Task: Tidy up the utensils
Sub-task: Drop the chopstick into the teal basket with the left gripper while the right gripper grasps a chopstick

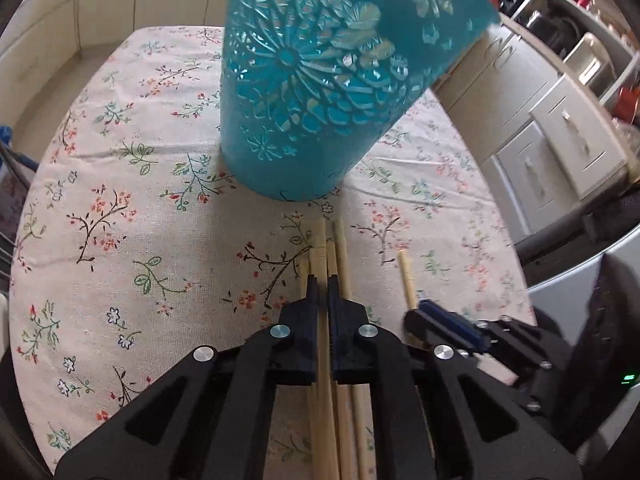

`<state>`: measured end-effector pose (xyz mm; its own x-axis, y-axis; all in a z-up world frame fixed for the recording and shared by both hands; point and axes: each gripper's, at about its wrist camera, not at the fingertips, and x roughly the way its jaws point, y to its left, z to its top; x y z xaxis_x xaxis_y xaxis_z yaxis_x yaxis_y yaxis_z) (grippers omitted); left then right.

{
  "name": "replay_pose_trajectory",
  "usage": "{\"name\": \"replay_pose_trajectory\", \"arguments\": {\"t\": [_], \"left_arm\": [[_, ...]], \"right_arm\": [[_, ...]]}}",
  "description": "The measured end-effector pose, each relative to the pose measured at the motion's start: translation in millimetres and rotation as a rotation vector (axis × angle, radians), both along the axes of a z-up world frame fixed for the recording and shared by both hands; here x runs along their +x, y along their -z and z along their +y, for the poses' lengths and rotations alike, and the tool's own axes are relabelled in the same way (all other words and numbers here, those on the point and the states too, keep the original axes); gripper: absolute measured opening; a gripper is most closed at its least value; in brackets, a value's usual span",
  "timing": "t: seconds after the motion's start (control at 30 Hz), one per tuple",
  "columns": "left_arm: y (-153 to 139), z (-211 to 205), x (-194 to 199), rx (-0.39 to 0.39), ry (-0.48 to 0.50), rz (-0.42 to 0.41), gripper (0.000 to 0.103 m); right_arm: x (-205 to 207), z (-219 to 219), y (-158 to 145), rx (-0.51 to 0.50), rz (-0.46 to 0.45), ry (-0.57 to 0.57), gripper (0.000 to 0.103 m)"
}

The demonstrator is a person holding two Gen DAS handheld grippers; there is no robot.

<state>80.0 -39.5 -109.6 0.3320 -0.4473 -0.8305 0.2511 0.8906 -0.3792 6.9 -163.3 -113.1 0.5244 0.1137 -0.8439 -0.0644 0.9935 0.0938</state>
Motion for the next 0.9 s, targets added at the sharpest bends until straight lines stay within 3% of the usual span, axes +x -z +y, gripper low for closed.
{"name": "replay_pose_trajectory", "arguments": {"t": [0.13, 0.33, 0.43, 0.53, 0.7, 0.9], "left_arm": [[-10, 15, -2, -0.045, -0.002, 0.007, 0.004], [-13, 20, -4, -0.052, -0.003, -0.009, 0.004], [-30, 20, -10, -0.096, 0.033, -0.037, 0.004], [-65, 13, -13, -0.152, 0.08, -0.122, 0.004], [-158, 23, 4, -0.282, 0.08, -0.333, 0.003], [-228, 29, 35, -0.294, 0.048, -0.507, 0.0]], "right_arm": [[-1, -2, 1, 0.01, -0.008, 0.001, 0.01], [-2, -2, 1, 0.017, -0.011, 0.002, 0.01], [-2, -3, 1, 0.009, -0.016, -0.004, 0.01], [-3, -1, 1, 0.0, -0.018, -0.004, 0.01], [-3, 0, 2, 0.005, -0.019, -0.003, 0.01], [-3, -1, 2, 0.017, -0.022, -0.003, 0.01]]}}
